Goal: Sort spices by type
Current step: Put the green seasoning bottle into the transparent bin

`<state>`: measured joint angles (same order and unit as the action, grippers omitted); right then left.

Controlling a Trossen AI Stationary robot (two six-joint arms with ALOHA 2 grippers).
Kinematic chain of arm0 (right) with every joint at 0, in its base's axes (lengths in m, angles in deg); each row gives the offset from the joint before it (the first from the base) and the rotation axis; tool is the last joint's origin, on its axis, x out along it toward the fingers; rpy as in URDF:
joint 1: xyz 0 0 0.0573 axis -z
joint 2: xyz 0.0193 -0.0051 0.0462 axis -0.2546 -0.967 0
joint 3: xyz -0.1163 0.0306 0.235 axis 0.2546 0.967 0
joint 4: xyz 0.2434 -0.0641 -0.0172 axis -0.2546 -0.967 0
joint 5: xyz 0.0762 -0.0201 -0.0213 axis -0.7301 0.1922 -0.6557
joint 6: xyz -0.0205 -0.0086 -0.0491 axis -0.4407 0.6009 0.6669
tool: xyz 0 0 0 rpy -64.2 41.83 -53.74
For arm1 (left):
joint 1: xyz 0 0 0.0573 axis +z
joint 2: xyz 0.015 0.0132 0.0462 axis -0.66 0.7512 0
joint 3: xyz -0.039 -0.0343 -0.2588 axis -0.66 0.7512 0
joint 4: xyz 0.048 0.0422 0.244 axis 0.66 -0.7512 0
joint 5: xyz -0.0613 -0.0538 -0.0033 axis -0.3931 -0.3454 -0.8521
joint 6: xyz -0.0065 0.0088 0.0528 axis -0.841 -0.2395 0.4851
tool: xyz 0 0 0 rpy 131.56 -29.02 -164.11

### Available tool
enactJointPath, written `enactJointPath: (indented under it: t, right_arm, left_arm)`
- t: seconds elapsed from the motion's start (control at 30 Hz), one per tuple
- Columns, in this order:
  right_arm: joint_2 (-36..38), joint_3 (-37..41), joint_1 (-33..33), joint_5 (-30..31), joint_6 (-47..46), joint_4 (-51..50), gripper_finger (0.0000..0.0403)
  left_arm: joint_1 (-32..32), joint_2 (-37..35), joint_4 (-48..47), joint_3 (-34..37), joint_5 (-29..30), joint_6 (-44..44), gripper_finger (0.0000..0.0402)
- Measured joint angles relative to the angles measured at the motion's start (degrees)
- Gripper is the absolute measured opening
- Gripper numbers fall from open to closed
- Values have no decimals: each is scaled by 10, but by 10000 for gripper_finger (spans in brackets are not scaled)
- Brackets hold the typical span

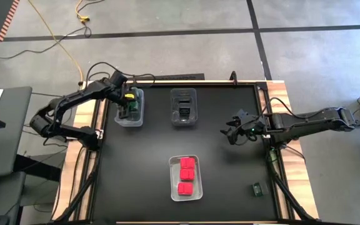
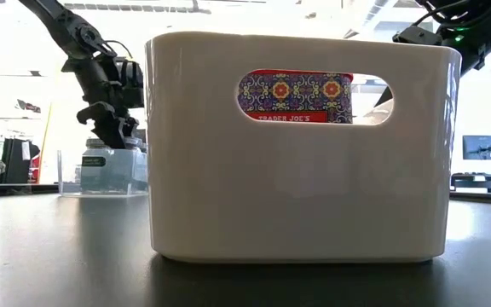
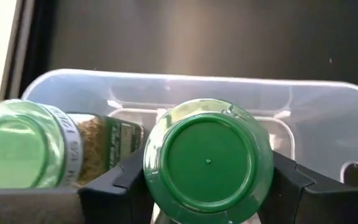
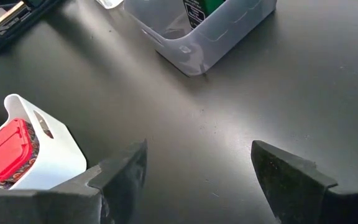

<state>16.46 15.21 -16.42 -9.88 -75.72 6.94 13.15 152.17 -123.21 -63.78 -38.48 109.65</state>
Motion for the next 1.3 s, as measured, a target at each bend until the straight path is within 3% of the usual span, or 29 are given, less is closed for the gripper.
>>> enactJointPath:
  t: [0.47, 1.03, 1.3]
  right_arm:
    - [0, 0, 0, 0, 0, 0, 313]
    - [0, 0, 0, 0, -1, 0, 313]
    - [0, 0, 0, 0, -2, 0, 313]
  left_arm:
    - [0, 0, 10, 0, 8, 3, 202]
    - [0, 0, 12, 0, 48, -72, 202]
    - [0, 0, 12, 0, 48, -42, 202]
